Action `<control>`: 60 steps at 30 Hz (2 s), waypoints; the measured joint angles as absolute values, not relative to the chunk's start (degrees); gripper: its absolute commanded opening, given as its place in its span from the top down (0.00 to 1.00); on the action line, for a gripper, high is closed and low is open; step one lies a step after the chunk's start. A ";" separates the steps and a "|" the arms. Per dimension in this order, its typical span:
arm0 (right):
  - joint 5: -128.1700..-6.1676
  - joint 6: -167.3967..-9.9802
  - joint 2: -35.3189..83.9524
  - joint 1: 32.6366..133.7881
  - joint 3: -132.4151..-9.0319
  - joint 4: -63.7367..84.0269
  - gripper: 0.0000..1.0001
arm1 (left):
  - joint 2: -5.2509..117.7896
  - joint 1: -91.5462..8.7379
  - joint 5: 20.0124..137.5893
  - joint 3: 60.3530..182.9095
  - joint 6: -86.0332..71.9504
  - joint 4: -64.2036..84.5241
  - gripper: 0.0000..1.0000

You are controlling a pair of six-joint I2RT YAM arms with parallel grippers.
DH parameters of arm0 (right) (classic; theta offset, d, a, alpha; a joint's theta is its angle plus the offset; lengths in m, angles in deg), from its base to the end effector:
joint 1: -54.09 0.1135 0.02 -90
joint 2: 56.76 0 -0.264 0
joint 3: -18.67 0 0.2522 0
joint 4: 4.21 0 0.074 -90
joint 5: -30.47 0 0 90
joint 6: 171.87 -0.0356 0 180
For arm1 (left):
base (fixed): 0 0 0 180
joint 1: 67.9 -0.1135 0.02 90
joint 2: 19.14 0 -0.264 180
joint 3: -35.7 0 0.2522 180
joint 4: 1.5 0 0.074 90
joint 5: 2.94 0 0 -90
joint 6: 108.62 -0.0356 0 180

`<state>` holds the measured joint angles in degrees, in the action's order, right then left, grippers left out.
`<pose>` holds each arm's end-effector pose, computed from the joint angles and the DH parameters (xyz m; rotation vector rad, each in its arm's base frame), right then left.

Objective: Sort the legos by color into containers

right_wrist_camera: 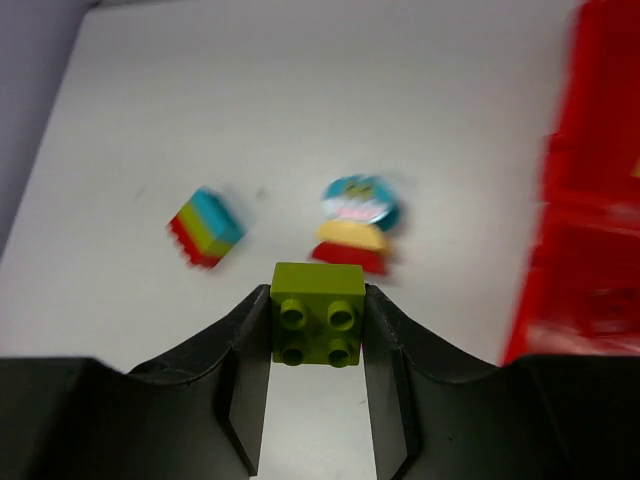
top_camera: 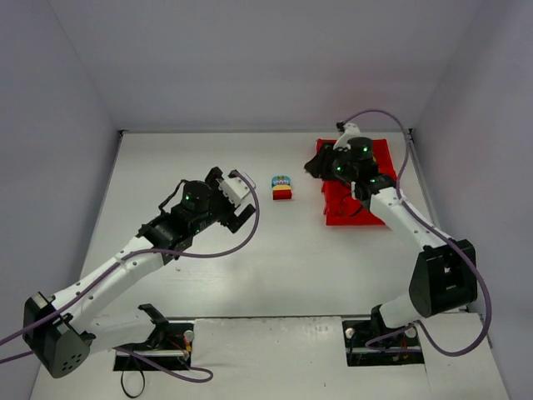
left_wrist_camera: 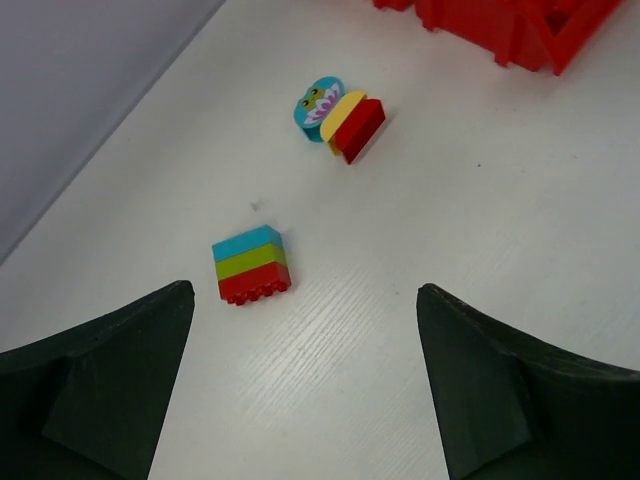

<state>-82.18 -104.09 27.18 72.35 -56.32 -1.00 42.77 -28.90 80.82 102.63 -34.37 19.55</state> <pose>0.3240 0.1213 0.3143 -0.2319 1.8341 0.8527 0.1935 -0.1616 0.3383 0.9254 1.6207 -0.3825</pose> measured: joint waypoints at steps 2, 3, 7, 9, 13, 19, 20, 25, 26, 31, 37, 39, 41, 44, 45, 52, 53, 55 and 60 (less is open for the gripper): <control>-77.51 -101.62 27.79 68.63 -58.11 -0.43 1.00 | 44.19 -28.90 83.93 103.92 -31.68 19.71 0.14; -74.90 -100.46 28.40 66.86 -59.21 -0.52 1.00 | 45.22 -28.90 85.41 105.01 -30.30 19.97 0.14; -66.05 -96.90 34.04 60.41 -64.58 -1.65 0.98 | 50.44 -28.90 91.51 110.72 -25.28 22.46 0.14; -62.86 -95.70 38.04 57.83 -67.03 -2.29 0.96 | 53.09 -28.92 94.44 113.27 -22.72 24.01 0.14; -58.86 -94.06 47.48 53.77 -72.67 -3.25 0.94 | 57.11 -29.25 98.53 115.77 -18.26 27.01 0.14; -57.16 -92.44 59.96 49.92 -80.93 -3.27 0.65 | 59.62 -31.00 99.58 115.96 -13.69 30.02 0.14; -56.96 -92.22 61.19 49.62 -81.92 -3.20 0.59 | 59.82 -31.39 99.49 115.98 -13.23 30.18 0.14; -56.83 -91.24 63.13 49.59 -84.71 -2.94 0.41 | 60.91 -34.50 95.86 116.31 -10.68 30.02 0.14; -56.94 -91.20 63.13 49.64 -85.06 -2.99 0.39 | 61.35 -35.24 94.72 116.31 -10.28 29.80 0.14; -58.07 -91.24 62.85 49.64 -85.11 -3.12 0.37 | 65.68 -37.97 90.35 116.66 -9.45 28.89 0.14; -63.10 -92.11 55.00 49.68 -77.26 -2.35 0.37 | 73.20 -40.22 86.22 118.93 -11.14 29.43 0.14; -65.09 -92.53 49.95 49.81 -73.46 -2.22 0.37 | 75.82 -41.77 84.54 121.19 -12.53 30.31 0.14; -66.99 -93.16 43.90 50.10 -69.68 -2.07 0.36 | 78.55 -43.41 83.38 123.83 -14.24 30.61 0.14; -69.42 -93.99 34.54 50.91 -64.34 -2.90 0.36 | 82.07 -45.14 82.31 127.59 -17.01 31.66 0.14; -70.10 -94.15 31.66 51.30 -62.79 -3.36 0.36 | 83.23 -45.47 82.05 128.81 -17.80 32.10 0.14; -73.72 -95.76 20.07 52.70 -54.55 -3.68 0.36 | 91.23 -45.62 80.12 134.72 -21.80 34.24 0.13; -73.92 -95.85 19.42 52.68 -54.00 -3.60 0.36 | 92.19 -45.58 79.86 135.11 -22.06 34.66 0.13; -74.07 -96.05 18.72 52.68 -53.35 -3.47 0.36 | 93.96 -45.58 79.58 135.50 -22.35 35.40 0.13; -75.41 -96.83 18.54 52.68 -52.45 -3.47 0.36 | 96.78 -45.58 79.49 135.52 -22.52 36.65 0.14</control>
